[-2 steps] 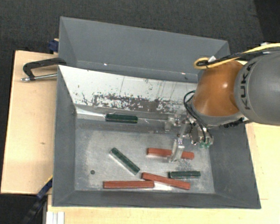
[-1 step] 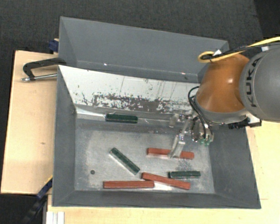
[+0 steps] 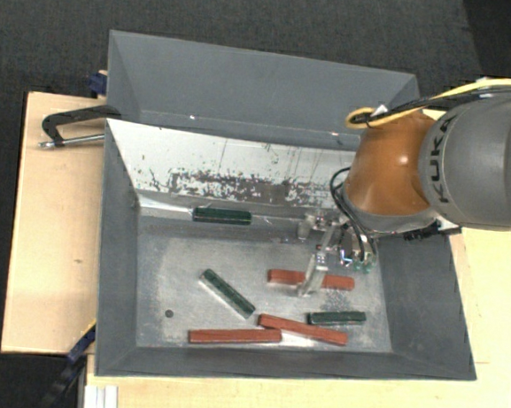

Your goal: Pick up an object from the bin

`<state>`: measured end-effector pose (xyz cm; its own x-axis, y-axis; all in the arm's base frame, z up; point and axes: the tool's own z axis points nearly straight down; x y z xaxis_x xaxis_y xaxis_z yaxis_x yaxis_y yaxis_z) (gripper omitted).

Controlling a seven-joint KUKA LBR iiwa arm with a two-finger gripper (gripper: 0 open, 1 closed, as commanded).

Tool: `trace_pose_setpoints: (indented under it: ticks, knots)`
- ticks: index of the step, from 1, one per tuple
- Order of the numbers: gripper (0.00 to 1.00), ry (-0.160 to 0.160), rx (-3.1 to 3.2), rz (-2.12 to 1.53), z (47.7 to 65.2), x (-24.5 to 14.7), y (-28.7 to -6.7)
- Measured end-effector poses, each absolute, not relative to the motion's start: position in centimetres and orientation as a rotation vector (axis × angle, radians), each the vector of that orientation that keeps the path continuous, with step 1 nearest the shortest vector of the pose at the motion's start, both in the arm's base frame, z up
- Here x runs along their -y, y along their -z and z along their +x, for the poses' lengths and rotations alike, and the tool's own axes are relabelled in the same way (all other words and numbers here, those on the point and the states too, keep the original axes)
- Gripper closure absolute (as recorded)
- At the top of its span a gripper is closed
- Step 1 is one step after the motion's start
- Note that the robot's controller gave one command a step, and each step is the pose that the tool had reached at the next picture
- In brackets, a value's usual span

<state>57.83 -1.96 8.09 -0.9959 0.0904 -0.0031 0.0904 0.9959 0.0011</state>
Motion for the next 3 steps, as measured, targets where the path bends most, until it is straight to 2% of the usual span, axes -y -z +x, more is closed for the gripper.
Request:
trace_pose_setpoints:
  ticks: [1,3]
  knots:
    - [1.00,-0.002,-3.135,0.196,56.26,2.09,-7.07]
    - [1.00,-0.002,-3.136,0.196,56.18,2.08,-7.39]
